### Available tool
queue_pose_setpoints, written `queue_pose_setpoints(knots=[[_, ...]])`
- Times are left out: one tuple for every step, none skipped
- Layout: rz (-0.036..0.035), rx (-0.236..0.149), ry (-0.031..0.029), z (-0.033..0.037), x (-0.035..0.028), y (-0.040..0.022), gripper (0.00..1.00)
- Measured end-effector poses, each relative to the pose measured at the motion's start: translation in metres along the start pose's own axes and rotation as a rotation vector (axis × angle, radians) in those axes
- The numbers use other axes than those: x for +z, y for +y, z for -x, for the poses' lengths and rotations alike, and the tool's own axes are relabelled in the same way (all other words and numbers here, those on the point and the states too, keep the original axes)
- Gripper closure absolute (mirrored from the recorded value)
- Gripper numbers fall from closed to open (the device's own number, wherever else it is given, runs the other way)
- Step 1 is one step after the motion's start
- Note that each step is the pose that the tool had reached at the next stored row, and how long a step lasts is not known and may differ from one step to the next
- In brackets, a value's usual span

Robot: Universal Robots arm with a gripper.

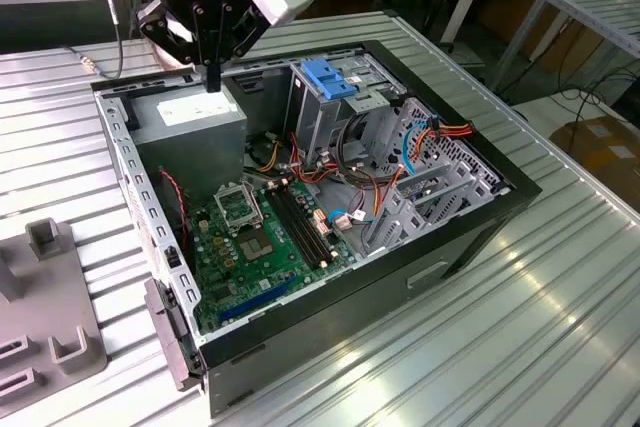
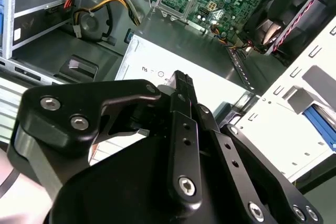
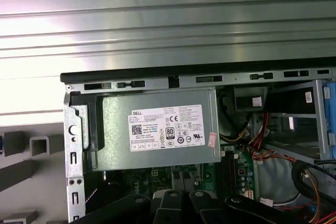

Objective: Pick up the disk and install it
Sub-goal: 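Reach for the disk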

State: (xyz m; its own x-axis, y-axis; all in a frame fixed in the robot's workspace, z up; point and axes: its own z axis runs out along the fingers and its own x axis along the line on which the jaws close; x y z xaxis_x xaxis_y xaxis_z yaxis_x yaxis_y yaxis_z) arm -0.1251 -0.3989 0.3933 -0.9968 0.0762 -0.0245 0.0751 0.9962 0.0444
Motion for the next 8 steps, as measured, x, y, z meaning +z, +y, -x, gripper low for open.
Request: queue_pose_setpoints(knots=[[0.0, 0.0, 0.0, -0.0007, 0.0, -0.0001, 0.9], [0.0, 0.0, 0.0, -0.0012, 0.0, -0.0001, 0.9], [-0.0001, 0.0, 0.0, -0.0018, -0.0001, -0.0001, 0.9], [0.0, 0.0, 0.0, -0.0023, -0.0001, -0.0002, 0.9], [0.0, 0.0, 0.0, -0.0029, -0.0001, -0.0002, 0.9], [0.0, 0.0, 0.0, -0.0035, -0.0001, -0.0003, 0.9], [0.0, 0.0, 0.0, -0.0043, -0.0001, -0.0003, 0.9], [0.0, 0.0, 0.0, -0.0049, -0.0001, -0.0004, 0.9]])
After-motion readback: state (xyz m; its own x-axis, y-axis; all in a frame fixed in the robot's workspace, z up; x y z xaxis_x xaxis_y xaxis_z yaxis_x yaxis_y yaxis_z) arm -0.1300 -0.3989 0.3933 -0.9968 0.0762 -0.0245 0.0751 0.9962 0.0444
